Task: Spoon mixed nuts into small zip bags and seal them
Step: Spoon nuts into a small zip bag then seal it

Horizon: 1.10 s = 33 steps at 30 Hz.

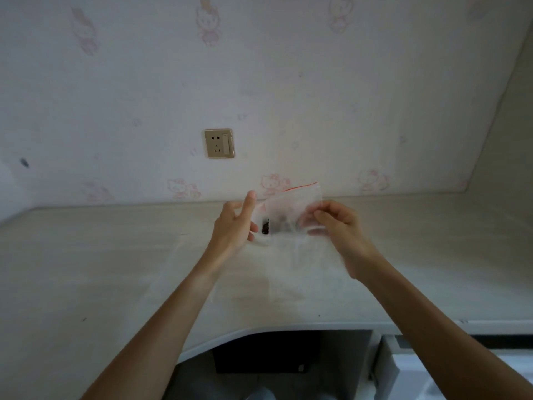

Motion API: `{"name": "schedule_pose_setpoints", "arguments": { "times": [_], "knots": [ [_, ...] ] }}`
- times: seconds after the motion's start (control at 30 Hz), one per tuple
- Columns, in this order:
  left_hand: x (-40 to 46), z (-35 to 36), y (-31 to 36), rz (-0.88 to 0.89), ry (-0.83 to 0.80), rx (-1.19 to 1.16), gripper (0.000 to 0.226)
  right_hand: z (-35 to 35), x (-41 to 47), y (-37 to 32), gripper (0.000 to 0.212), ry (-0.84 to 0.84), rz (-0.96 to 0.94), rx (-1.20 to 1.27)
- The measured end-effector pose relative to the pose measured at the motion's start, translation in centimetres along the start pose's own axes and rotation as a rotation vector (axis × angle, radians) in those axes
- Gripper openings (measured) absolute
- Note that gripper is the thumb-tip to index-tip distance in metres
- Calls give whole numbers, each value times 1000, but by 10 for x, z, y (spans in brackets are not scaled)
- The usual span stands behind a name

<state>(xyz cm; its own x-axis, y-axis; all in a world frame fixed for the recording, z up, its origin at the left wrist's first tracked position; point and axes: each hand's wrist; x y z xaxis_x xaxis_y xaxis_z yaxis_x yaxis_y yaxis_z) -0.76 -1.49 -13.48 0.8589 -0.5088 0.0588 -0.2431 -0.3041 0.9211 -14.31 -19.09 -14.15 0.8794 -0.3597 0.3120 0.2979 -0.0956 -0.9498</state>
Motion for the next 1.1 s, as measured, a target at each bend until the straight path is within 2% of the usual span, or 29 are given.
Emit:
{"name": "schedule_pose_setpoints", "arguments": {
  "times": [0.1, 0.2, 0.27, 0.33, 0.43, 0.5, 0.57, 0.63, 0.67, 0.7, 0.8, 0.93, 1.1],
  "knots": [
    [6, 5, 13, -83, -158, -48, 69, -6, 0, -1, 27, -21, -24, -20],
    [10, 7, 22, -189, -216, -275, 76, -9, -1, -2, 29, -33, -30, -29],
    [12, 9, 25, -191, -225, -305, 77, -9, -2, -3, 28, -30, -27, -38],
    [11, 11, 29, -151, -203, -310, 67, -10, -2, -5, 24, -21, -12, -72],
    [7, 13, 35, -88, -156, -304, 40, -9, -6, -12, 19, -13, 50, -133],
    [3, 14, 36, -46, -140, -282, 22, -9, -10, -18, 23, -57, 61, -159],
    [-2, 15, 37, -10, -131, -270, 11, -7, -14, -25, 35, -83, 45, -188],
    [-7, 16, 41, 20, -122, -257, 7, -2, -13, -29, 70, -42, 48, -268],
    [-9, 16, 42, 35, -116, -245, 4, 1, -12, -31, 80, -8, 59, -296],
    [-12, 16, 45, 50, -109, -236, 3, 4, -10, -33, 80, 28, 58, -305],
    [-19, 18, 48, 114, -76, -247, 5, 8, -5, -34, 47, 84, 35, -332],
    [-27, 17, 49, 213, 33, -197, 11, 7, -1, -33, 23, 135, 48, -403],
    [-28, 12, 42, 308, 116, -96, 11, 3, -5, -38, 15, 149, 25, -529]
  ]
}}
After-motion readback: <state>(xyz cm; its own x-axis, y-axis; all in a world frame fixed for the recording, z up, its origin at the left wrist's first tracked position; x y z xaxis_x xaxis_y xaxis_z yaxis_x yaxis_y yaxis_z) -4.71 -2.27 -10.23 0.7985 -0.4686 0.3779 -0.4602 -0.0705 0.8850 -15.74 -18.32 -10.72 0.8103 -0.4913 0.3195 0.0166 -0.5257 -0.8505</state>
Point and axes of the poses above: each hand's wrist, its own x-axis towards the middle knuckle, its own z-axis out of the palm, y = z × x, and after that the axes turned 11 degrees about -y, right-handed
